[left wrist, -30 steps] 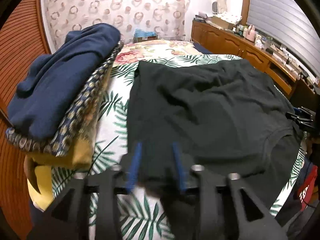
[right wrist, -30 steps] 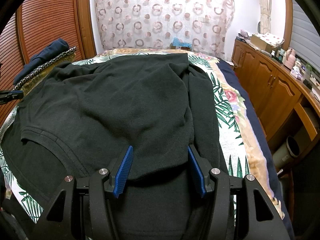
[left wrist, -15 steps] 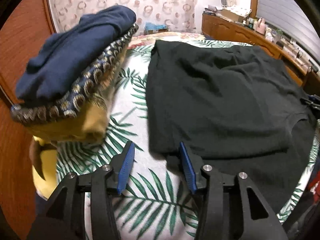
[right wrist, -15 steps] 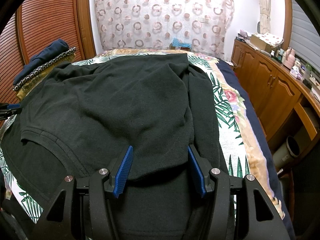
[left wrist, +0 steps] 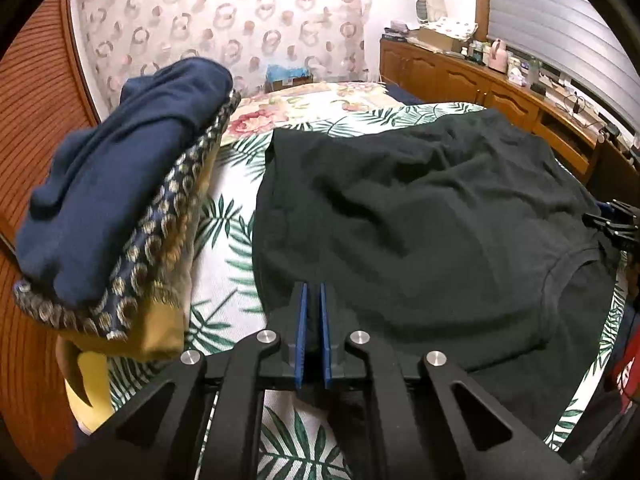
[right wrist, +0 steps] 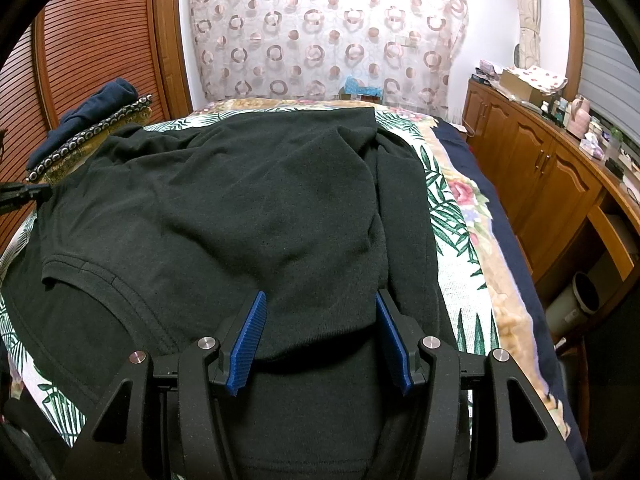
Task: Fold small clothes
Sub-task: 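Grasp the T-shirt edge with the left tool and lift it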
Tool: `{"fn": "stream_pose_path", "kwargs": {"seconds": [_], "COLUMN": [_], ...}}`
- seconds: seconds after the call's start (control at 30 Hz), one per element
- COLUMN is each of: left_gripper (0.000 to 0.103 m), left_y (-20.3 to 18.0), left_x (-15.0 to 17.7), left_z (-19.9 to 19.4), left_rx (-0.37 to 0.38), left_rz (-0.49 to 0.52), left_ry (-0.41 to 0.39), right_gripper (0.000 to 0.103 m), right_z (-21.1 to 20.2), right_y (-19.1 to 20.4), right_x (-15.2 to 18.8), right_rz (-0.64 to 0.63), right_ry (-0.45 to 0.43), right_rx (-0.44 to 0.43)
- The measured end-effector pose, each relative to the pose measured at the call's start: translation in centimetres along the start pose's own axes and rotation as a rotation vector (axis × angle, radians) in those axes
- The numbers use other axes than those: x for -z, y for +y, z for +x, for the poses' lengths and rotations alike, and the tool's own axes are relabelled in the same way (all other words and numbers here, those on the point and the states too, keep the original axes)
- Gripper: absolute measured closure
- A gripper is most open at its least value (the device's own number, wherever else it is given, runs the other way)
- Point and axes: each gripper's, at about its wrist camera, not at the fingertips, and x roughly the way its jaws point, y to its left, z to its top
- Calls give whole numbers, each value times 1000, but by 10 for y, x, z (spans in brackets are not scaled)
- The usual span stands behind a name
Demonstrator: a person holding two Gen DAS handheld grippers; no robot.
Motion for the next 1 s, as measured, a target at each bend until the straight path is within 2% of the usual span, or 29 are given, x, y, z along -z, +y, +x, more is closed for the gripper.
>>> {"fn": "stream_pose_path", "kwargs": {"seconds": [0.13, 0.17, 0.33, 0.47, 0.5, 0.57, 0.63, 0.73, 0.8, 0.83, 0.87, 1.0], "left_gripper": [96, 99, 102, 101, 99, 74, 68, 68, 76, 95, 99, 99], "left_y": [1, 1, -2, -2, 0, 5, 9, 14, 16, 15, 14, 5], "left_x": [-10, -12, -15, -13, -13, -11, -8, -1, 4, 5, 5, -1], "left_z": [9, 11, -2, -15, -17, -13, -4, 15, 22, 22, 21, -1], "left_rx": [18, 14, 47, -11, -24, -23, -17, -19, -24, -21, -5, -8], "left_rz": [2, -3, -22, -19, -23, -21, -21, -40, -50, -48, -50, -34], "left_ry": [26, 29, -6, -52, -53, -28, 3, 69, 78, 71, 69, -9], "right_gripper": [46, 46, 46, 46, 46, 46, 46, 46, 46, 46, 46, 46], "right_z": [0, 0, 0, 1, 1, 2, 2, 2, 2, 2, 2, 2], "right_y": [0, 0, 0, -1, -1, -1, -1, -1, -1, -1, -1, 0], "right_x": [0, 0, 0, -1, -1, -1, -1, 0, 0, 0, 0, 0], "right_rz": [0, 0, -2, -6, -6, -5, -6, -5, -6, -7, -8, -7], "right_ry": [0, 0, -1, 1, 1, 0, 0, -1, -1, -1, -1, -2], "right_rx": [-1, -1, -4, -9, -8, -7, -8, -7, -7, -7, -7, -7]}}
